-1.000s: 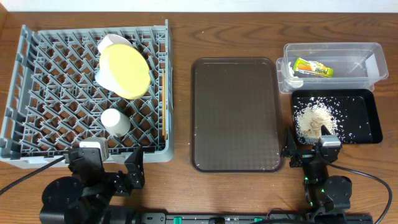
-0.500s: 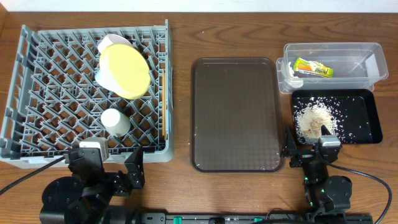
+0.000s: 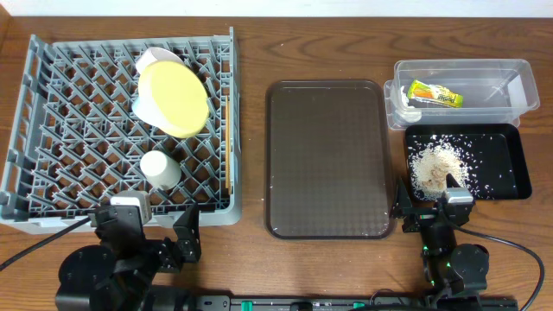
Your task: Sort waste into correct bins and load items into the dishwasher rack
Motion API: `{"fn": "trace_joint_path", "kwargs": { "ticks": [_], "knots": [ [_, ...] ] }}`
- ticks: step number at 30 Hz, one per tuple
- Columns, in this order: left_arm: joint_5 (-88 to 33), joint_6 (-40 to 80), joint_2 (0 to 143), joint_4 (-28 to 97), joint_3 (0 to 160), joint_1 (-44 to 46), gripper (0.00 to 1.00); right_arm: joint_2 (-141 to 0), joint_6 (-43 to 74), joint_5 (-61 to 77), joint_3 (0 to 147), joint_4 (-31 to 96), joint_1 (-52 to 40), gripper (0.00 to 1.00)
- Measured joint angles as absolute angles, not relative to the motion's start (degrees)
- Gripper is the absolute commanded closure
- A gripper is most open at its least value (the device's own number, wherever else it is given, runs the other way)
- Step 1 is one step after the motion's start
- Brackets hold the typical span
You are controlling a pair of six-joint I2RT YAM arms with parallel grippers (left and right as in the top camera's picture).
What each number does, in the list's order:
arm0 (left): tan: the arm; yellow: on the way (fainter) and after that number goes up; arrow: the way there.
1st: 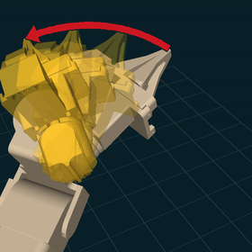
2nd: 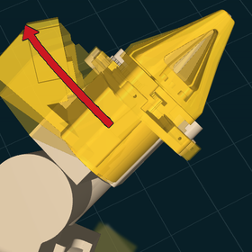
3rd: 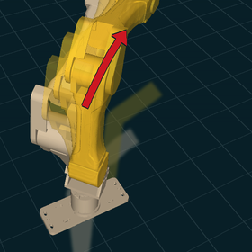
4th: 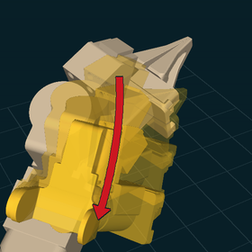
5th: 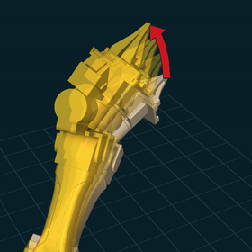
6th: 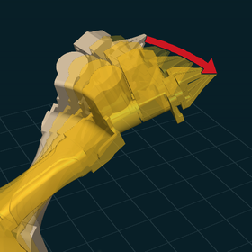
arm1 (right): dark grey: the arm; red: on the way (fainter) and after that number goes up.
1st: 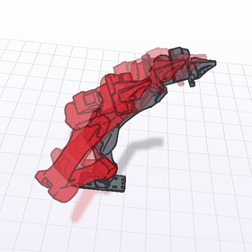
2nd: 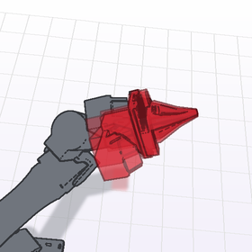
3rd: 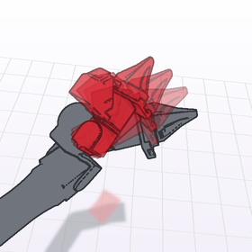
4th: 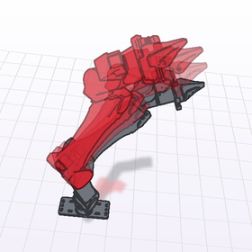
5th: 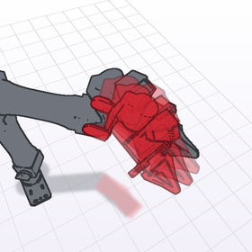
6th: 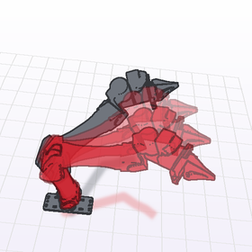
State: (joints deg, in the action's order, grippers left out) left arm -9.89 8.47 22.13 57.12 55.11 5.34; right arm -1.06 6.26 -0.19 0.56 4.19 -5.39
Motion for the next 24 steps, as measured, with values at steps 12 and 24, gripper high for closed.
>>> {"fn": "trace_joint_path", "kwargs": {
  "ticks": [12,24],
  "knots": [
    [-7.0,4.5,7.9,43.6,32.1,2.4,0.03,-1.1,6.3,-0.2,0.5,4.1,-5.4,0.01],
    [-5.2,7.5,0.7,6.0,5.2,1.3,0.02,-1.1,6.3,-0.2,0.5,4.1,-5.4,0.01]
  ]
}}
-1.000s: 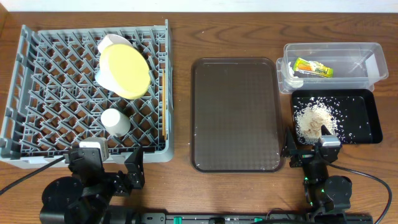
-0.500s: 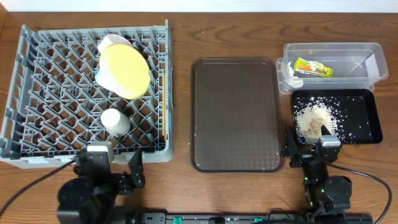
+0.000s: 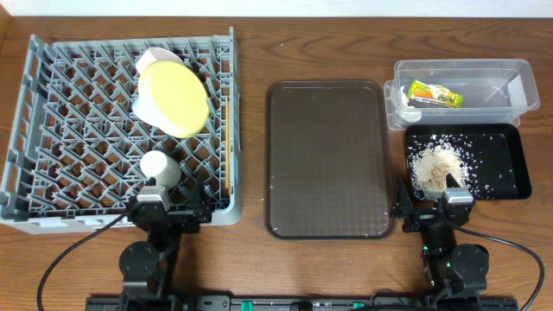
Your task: Sort waste into correct bins and load items into the dishwasher rack
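The grey dishwasher rack (image 3: 52, 130) at the left holds a yellow plate (image 3: 173, 99) leaning on a white bowl (image 3: 154, 59), a white cup (image 3: 160, 168) and a wooden stick (image 3: 226, 147) along its right side. At the top right, a clear bin (image 3: 510, 82) holds a yellow-green wrapper (image 3: 435, 94). Below it, the black bin (image 3: 510, 164) holds crumbs and rice (image 3: 432, 164). My left gripper (image 3: 171, 206) is folded at the rack's front edge with its fingers hidden. My right gripper (image 3: 452, 181) points over the black bin's front edge, its fingers together and holding nothing.
A brown serving tray (image 3: 327, 160) lies in the middle of the wooden table (image 3: 251, 52) with nothing on it. Cables trail from both arm bases along the front edge.
My left arm has moved right and slightly toward the rack, from the front left corner to a folded pose under the cup. The right arm and all objects are unchanged.
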Motion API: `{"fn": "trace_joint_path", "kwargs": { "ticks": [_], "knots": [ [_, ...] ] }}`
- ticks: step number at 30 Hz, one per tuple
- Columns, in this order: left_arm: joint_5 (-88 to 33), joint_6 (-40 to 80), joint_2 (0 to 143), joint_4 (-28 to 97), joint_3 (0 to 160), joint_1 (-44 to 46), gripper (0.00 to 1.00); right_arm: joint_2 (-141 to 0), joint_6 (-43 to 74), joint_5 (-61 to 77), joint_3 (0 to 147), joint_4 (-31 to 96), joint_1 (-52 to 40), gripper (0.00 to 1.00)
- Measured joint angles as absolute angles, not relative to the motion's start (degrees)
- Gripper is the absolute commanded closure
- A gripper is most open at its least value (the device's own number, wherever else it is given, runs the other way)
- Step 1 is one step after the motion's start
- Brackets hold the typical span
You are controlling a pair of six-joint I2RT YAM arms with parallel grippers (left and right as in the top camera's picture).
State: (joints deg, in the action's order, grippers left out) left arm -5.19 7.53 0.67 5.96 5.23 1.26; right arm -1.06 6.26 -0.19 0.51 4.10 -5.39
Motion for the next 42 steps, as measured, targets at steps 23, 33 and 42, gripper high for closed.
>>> {"fn": "trace_joint_path", "kwargs": {
  "ticks": [23,33,42],
  "knots": [
    [-3.0,5.5,0.6,1.9,1.2,1.2,0.02,-1.1,6.3,-0.2,0.5,4.1,-5.4,0.01],
    [-3.0,5.5,0.6,1.9,1.2,1.2,0.03,-1.1,6.3,-0.2,0.5,4.1,-5.4,0.01],
    [-3.0,5.5,0.6,1.9,1.2,1.2,0.03,-1.1,6.3,-0.2,0.5,4.1,-5.4,0.01]
  ]
}}
